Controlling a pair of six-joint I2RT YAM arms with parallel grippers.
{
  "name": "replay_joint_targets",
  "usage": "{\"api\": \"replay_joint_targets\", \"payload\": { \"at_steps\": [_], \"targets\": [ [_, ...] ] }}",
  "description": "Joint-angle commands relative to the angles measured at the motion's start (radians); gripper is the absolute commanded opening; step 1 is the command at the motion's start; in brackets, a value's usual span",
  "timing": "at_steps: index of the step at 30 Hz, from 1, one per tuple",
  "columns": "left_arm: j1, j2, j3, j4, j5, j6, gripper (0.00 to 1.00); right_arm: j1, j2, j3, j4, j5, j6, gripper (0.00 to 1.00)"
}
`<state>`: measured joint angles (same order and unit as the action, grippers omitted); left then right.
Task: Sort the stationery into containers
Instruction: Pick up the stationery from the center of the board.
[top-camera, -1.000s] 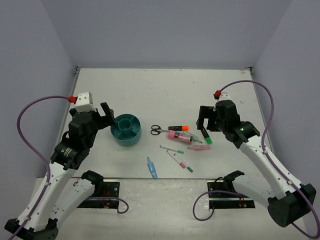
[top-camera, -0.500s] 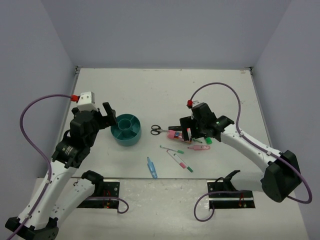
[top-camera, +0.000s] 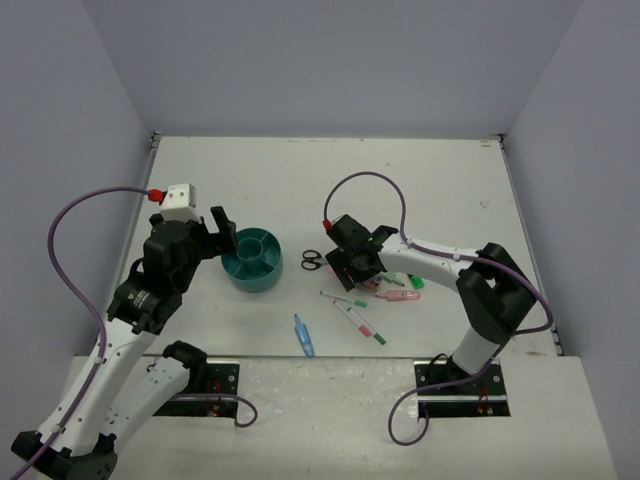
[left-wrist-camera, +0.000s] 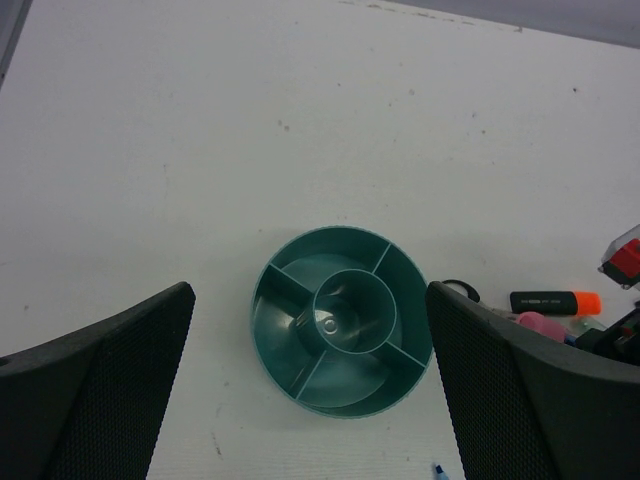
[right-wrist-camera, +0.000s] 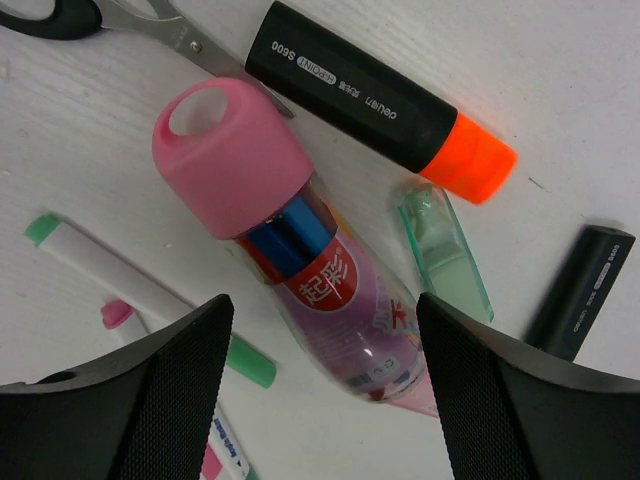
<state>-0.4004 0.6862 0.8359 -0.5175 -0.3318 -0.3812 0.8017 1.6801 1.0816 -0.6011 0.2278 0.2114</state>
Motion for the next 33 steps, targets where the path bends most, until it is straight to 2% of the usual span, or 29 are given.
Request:
{"api": "replay_joint_targets", "payload": {
  "at_steps": [1,2,5,7,27,30,31,32,33],
  "targets": [
    [0.005,-0.001,-0.004,0.040,0.031,0.031,1.00,0.038,0.034,0.040,-0.025,0.097,-0.033,0.74],
    [0.006,-0.001,-0.004,0.040,0.031,0.031,1.00,0.043,0.040,0.040,-0.023,0.097,-0.033,0.73],
    [0.006,0.002,-0.004,0.041,0.036,0.033,1.00,0.049,0.057,0.041,-0.025,0.105,-0.035,0.60],
    [0.006,0.001,-0.004,0.042,0.036,0.033,1.00,0.054,0.059,0.039,-0.024,0.101,-0.032,0.55],
    [0.006,-0.002,-0.006,0.037,0.031,0.033,1.00,0.062,0.090,0.029,0.027,0.028,-0.021,0.57],
    [0.005,-0.001,-0.005,0.039,0.028,0.031,1.00,0.062,0.073,0.026,0.027,0.019,-0.021,0.43],
    [0.005,0.000,-0.004,0.038,0.029,0.030,1.00,0.062,0.066,0.026,0.028,0.022,-0.020,0.30],
    [0.006,0.001,-0.003,0.037,0.029,0.027,1.00,0.062,0.048,0.025,0.029,0.030,-0.018,0.11],
    [0.006,0.001,-0.002,0.034,0.036,0.023,1.00,0.062,0.027,0.023,0.029,0.043,-0.016,0.02]
  ]
}}
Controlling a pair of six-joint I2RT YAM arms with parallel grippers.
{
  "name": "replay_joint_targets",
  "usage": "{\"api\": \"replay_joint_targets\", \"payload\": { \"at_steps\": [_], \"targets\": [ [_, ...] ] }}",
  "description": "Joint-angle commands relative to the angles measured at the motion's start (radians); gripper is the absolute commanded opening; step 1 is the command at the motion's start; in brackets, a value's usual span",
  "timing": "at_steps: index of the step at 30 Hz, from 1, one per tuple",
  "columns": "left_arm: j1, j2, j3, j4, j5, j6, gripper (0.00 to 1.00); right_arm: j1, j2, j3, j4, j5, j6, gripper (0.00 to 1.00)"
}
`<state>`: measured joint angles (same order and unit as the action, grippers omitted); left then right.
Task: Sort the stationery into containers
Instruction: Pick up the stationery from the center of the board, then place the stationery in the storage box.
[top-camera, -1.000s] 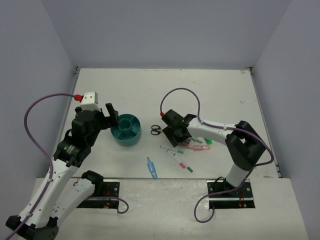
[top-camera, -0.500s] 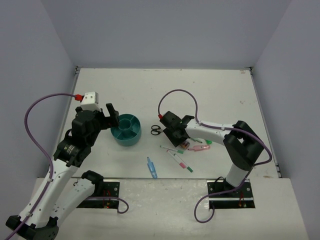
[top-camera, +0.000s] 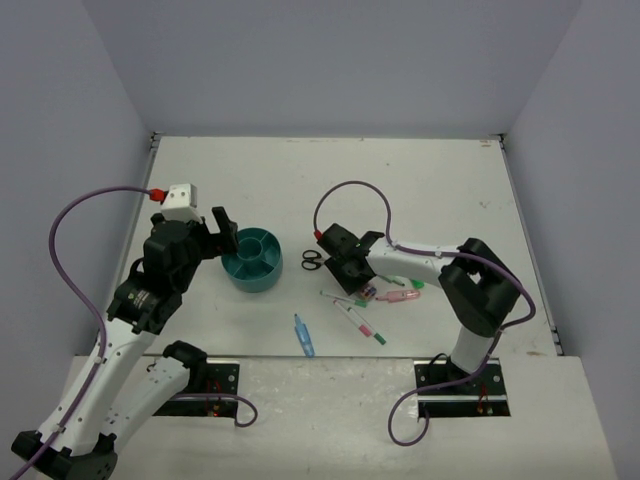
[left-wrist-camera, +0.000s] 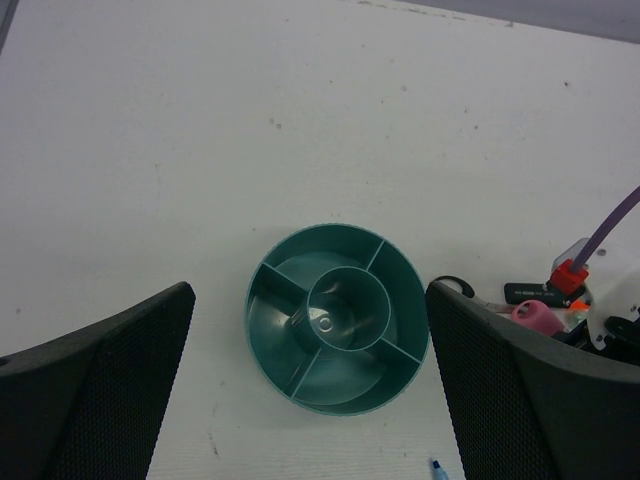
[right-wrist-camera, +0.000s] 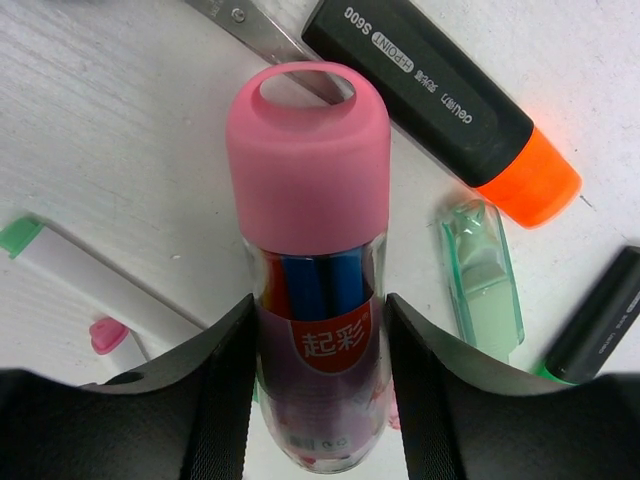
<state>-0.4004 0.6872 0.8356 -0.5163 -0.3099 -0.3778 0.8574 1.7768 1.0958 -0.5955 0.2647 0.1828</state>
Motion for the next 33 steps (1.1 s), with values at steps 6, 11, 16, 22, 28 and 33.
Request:
{"api": "replay_joint_targets", "payload": {
  "at_steps": [6,11,16,22,28,33],
  "targets": [
    [0.005,-0.006,0.002,0.027,0.110,-0.047,1.00,0.008,-0.197,0.001,0.031,0.052,0.017,0.00],
    [0.006,-0.044,-0.032,0.178,0.372,-0.131,1.00,0.006,-0.379,0.001,0.045,0.006,0.007,0.00],
    [0.005,-0.010,-0.094,0.429,0.599,-0.262,1.00,0.007,-0.563,-0.048,0.121,-0.097,0.010,0.00],
    [-0.080,0.115,-0.239,0.935,0.905,-0.506,1.00,0.007,-0.805,-0.181,0.345,-0.399,0.037,0.00],
    [-0.225,0.238,-0.177,1.018,0.892,-0.485,1.00,0.007,-0.918,-0.240,0.452,-0.604,0.036,0.00],
    [-0.321,0.325,-0.133,1.045,0.902,-0.476,1.00,0.008,-0.927,-0.241,0.468,-0.666,0.040,0.00]
  ]
}}
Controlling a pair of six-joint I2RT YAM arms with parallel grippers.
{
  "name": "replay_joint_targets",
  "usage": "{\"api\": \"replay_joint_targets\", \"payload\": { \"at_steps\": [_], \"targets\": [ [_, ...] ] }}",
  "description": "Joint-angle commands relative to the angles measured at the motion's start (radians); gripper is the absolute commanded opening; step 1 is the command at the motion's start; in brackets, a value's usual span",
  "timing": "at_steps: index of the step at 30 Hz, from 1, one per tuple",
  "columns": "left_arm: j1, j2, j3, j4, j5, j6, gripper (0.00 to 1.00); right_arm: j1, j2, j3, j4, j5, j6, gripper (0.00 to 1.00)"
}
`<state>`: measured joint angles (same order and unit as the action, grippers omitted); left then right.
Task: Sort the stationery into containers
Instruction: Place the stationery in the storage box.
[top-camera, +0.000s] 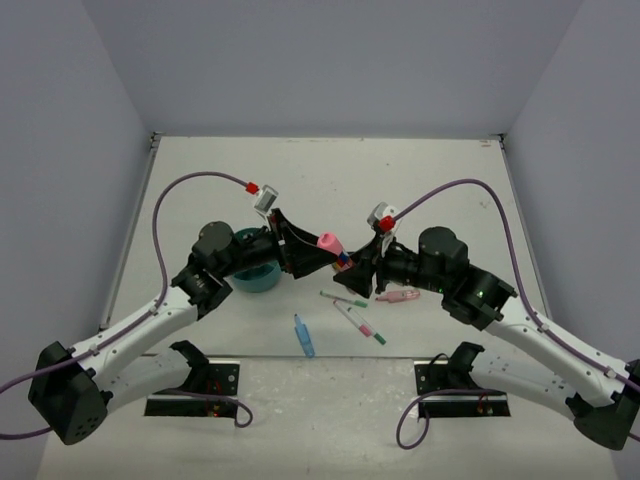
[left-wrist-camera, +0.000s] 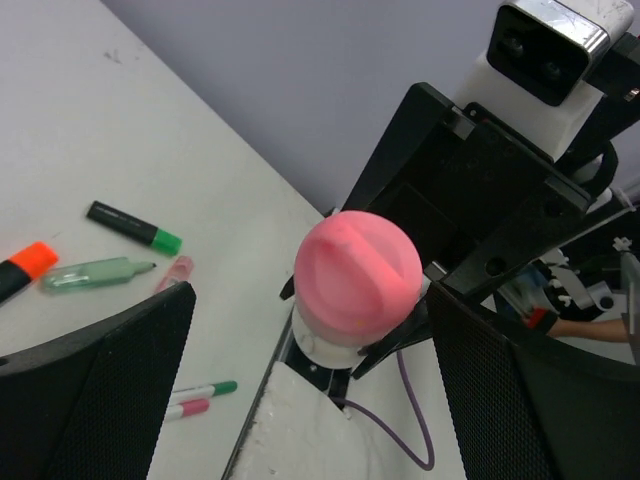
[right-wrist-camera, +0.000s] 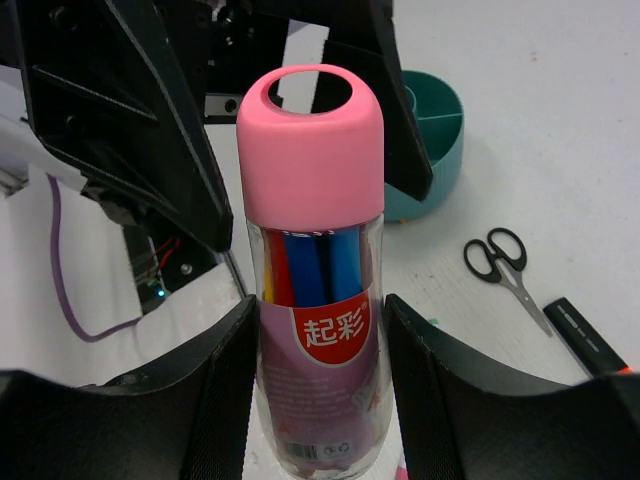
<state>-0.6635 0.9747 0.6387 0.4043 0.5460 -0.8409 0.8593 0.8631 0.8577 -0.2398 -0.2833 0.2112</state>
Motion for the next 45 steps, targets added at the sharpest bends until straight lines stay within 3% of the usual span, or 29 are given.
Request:
{"api": "replay_joint_targets", "payload": {
  "at_steps": [1,4,7,8,9,12,13,14,15,16,19,20,22,24,28,36,40,45],
  "targets": [
    [-0.079,0.053,0.073,0.121,0.038,-0.009,1.00,0.006,-0.019,-0.005,0.116,-0.125,0.013,0.00],
    [-0.093,0.071,0.079,0.109,0.020,-0.007,0.95,0.006,-0.031,-0.006,0.111,-0.126,0.008,0.00],
    [-0.100,0.066,0.081,0.100,0.001,-0.002,0.69,0.006,-0.035,-0.003,0.091,-0.120,0.000,0.00],
    [-0.100,0.062,0.082,0.097,-0.002,0.000,0.60,0.006,-0.036,-0.003,0.086,-0.119,-0.001,0.00],
    [-0.103,0.058,0.085,0.094,-0.011,0.005,0.39,0.007,-0.035,-0.006,0.085,-0.115,0.000,0.00],
    [-0.105,0.052,0.106,0.047,-0.029,0.024,0.02,0.006,-0.039,-0.017,0.091,-0.107,-0.001,0.00],
    [-0.105,0.050,0.112,0.028,-0.051,0.032,0.00,0.006,-0.039,-0.020,0.090,-0.091,-0.001,0.09],
    [-0.105,0.050,0.118,0.008,-0.054,0.042,0.00,0.007,-0.039,-0.022,0.089,-0.089,-0.002,0.10],
    [-0.105,0.043,0.131,-0.031,-0.089,0.075,0.00,0.007,-0.040,-0.027,0.088,-0.052,0.004,0.57],
    [-0.105,0.036,0.152,-0.089,-0.143,0.119,0.00,0.006,-0.040,-0.033,0.082,-0.001,0.012,0.97],
    [-0.104,0.030,0.294,-0.456,-0.417,0.238,0.00,0.006,-0.032,-0.039,0.018,0.190,0.037,0.99],
    [-0.102,0.042,0.331,-0.548,-0.638,0.268,0.00,0.006,-0.025,-0.037,-0.003,0.300,0.054,0.99],
    [-0.100,0.082,0.445,-0.780,-0.886,0.271,0.00,0.006,-0.019,-0.039,-0.043,0.399,0.068,0.99],
    [-0.102,0.147,0.513,-0.910,-1.127,0.247,0.00,0.006,-0.019,-0.041,-0.081,0.462,0.080,0.99],
    [-0.099,0.198,0.579,-1.035,-1.344,0.208,0.00,0.006,-0.038,-0.061,-0.100,0.502,0.086,0.99],
    [-0.064,0.247,0.580,-1.147,-1.515,0.165,0.00,0.005,-0.062,-0.087,-0.132,0.532,0.103,0.99],
    [0.009,0.252,0.543,-1.117,-1.463,0.173,0.00,0.006,-0.061,-0.094,-0.122,0.513,0.099,0.99],
    [0.025,0.239,0.494,-1.041,-1.358,0.205,0.00,0.005,-0.046,-0.097,-0.121,0.515,0.092,0.99]
  ]
}}
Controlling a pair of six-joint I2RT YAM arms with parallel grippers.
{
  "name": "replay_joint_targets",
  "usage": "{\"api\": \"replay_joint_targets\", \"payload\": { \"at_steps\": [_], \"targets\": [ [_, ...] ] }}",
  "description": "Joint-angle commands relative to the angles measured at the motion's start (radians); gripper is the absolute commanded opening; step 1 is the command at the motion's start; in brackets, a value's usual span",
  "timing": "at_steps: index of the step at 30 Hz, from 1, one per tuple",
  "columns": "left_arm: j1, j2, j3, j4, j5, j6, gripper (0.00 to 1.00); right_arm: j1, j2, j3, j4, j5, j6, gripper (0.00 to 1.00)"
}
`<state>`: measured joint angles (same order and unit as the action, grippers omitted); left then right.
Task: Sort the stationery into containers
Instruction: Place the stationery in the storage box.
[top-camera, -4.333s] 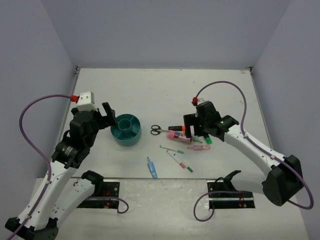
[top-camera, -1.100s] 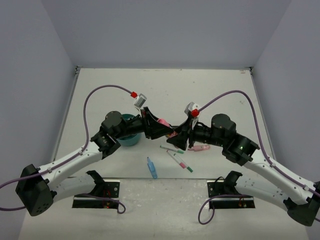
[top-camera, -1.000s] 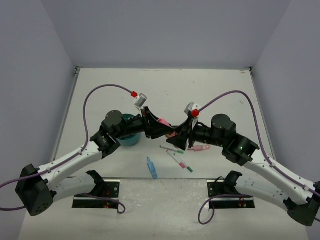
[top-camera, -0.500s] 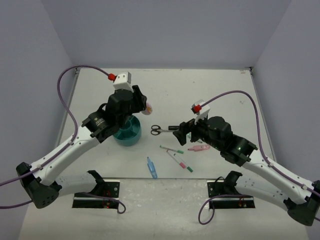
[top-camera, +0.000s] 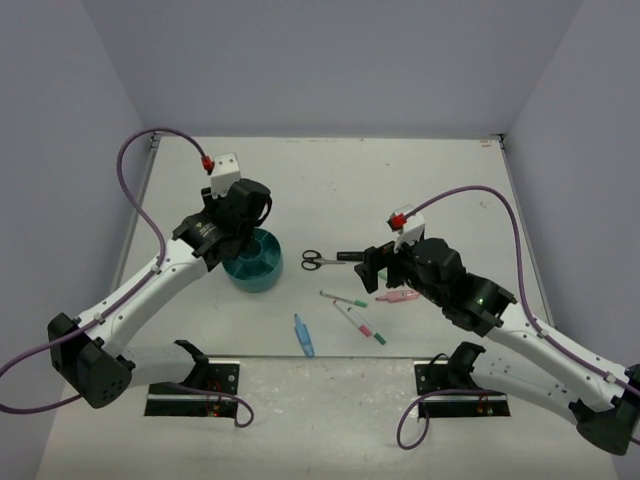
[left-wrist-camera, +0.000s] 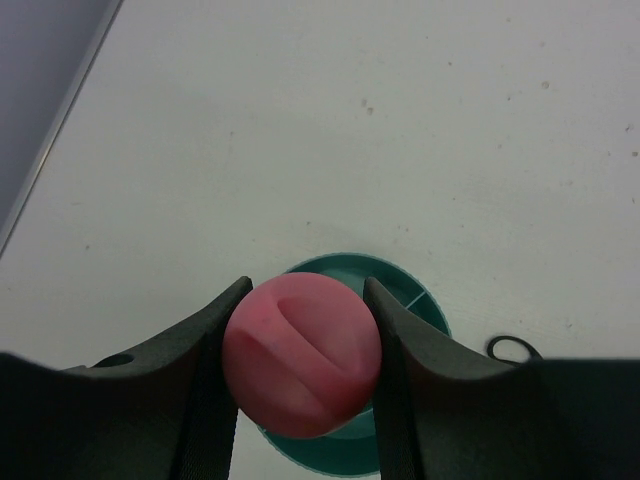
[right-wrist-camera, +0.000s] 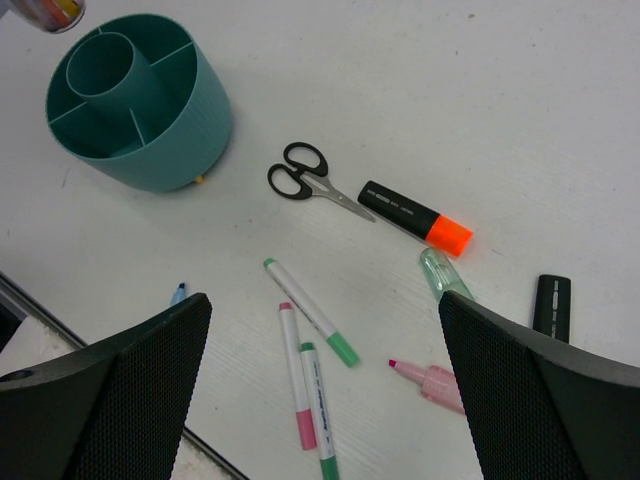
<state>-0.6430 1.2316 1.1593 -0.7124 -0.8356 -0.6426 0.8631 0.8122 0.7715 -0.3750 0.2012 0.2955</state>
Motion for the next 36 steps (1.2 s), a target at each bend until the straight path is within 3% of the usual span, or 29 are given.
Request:
{"api": "replay_joint_targets", "payload": {
  "at_steps": [1,5,13,30,34,36],
  "targets": [
    [0.005,-0.023,-0.041,0.097,0.049,0.011,0.00,0.001,0.007,-0.012,0.018,0.032,0.007,0.99],
    [0.005,-0.045,-0.077,0.154,0.144,0.043,0.00,0.002,0.023,-0.012,0.022,0.035,-0.002,0.99],
    [0.004,-0.066,-0.112,0.148,0.141,0.039,0.02,0.001,0.032,-0.014,0.032,0.038,-0.002,0.99],
    [0.005,-0.086,-0.114,0.124,0.137,0.027,0.84,0.002,0.042,-0.018,0.028,0.041,0.006,0.99],
    [0.005,-0.091,-0.118,0.128,0.157,0.028,0.95,0.001,0.069,-0.007,0.017,0.002,0.006,0.99],
    [0.003,-0.096,-0.113,0.127,0.175,0.030,1.00,0.002,0.103,0.004,0.006,-0.087,-0.004,0.99]
  ]
}}
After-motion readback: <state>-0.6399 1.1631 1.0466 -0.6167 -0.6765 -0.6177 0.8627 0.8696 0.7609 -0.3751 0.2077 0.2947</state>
